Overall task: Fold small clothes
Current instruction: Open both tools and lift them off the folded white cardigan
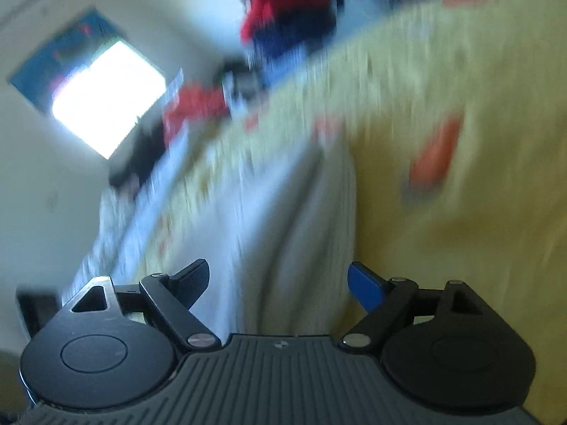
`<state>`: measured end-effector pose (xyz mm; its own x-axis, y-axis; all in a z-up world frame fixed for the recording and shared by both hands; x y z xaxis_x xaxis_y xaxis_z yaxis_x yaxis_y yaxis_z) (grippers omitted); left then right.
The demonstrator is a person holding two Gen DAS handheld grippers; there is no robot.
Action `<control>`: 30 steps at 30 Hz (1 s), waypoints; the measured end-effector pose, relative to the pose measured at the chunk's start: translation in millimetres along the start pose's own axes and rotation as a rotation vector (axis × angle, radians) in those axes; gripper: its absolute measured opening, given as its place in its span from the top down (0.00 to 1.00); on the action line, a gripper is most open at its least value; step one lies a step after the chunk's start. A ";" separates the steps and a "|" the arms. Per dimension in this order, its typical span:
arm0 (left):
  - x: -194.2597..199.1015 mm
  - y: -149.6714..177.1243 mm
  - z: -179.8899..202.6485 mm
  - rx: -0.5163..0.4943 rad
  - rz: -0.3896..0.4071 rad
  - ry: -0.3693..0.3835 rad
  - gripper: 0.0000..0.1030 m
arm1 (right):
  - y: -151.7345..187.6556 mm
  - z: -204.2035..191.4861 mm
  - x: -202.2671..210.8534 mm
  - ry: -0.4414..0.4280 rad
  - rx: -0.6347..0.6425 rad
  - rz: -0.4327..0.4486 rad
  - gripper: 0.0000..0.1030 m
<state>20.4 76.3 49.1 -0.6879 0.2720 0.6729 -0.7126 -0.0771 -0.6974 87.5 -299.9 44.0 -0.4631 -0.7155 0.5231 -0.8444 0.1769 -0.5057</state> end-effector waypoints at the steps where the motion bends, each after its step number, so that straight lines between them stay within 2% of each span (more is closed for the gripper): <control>1: 3.5 -5.6 4.7 -0.034 0.029 -0.050 0.22 | -14.2 -1.2 1.9 -0.005 -0.012 0.041 0.20; 3: -4.6 -11.4 19.8 -0.093 0.037 -0.085 0.22 | -35.1 -4.2 -9.8 0.006 -0.007 0.053 0.21; 5: -21.0 -10.6 40.1 -0.132 0.022 -0.067 0.22 | -51.5 -7.2 -31.6 0.017 0.015 0.036 0.27; 7: -37.4 -4.5 58.1 -0.168 -0.004 -0.042 0.22 | -61.4 -5.3 -61.8 0.061 0.010 -0.019 0.31; 9: -52.4 2.3 69.8 -0.195 -0.017 -0.075 0.17 | -62.1 0.4 -89.9 0.131 0.021 -0.082 0.32; 11: -61.1 5.6 75.2 -0.204 -0.002 -0.102 0.10 | -59.6 -2.9 -104.5 0.185 0.076 -0.093 0.59; 12: -62.7 5.5 75.2 -0.193 -0.004 -0.108 0.10 | -61.6 -4.9 -106.4 0.187 0.102 -0.094 0.78; 16: -65.6 3.2 75.3 -0.179 -0.013 -0.101 0.10 | -70.4 -6.7 -85.9 0.123 0.131 -0.041 0.81; 18: -70.0 2.6 78.3 -0.186 -0.010 -0.089 0.10 | -71.1 22.6 -103.3 0.180 0.073 -0.083 0.83; 21: -73.1 1.5 81.4 -0.181 -0.016 -0.109 0.10 | -66.1 32.0 -103.2 0.144 0.032 -0.049 0.82; 24: -75.0 1.2 79.6 -0.178 -0.021 -0.110 0.10 | -60.0 16.5 -101.7 0.231 0.139 -0.034 0.62; 25: -75.0 1.1 79.1 -0.176 -0.023 -0.108 0.10 | -60.4 12.8 -99.5 0.247 0.149 -0.031 0.51; 27: -76.1 -0.3 76.6 -0.169 -0.028 -0.105 0.10 | -65.8 7.2 -90.9 0.302 0.134 -0.005 0.39; 30: -75.3 0.6 76.3 -0.167 -0.027 -0.104 0.10 | -74.3 -16.4 -65.8 0.366 0.215 0.178 0.40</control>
<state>61.2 -17.4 16.9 -0.6853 0.1708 0.7080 -0.7044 0.0917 -0.7039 176.3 -254.9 58.4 -0.6935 -0.3943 0.6030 -0.6855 0.1034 -0.7207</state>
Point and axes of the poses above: each gripper's, at about its wrist camera, not at the fingertips, and x roughly against the way its jaws point, z to its right, y to its underside, the point moved 5 cm from there along -x, roughly the way its jaws point, and after that the axes turned 6 degrees about -z, right-handed, at the moved point
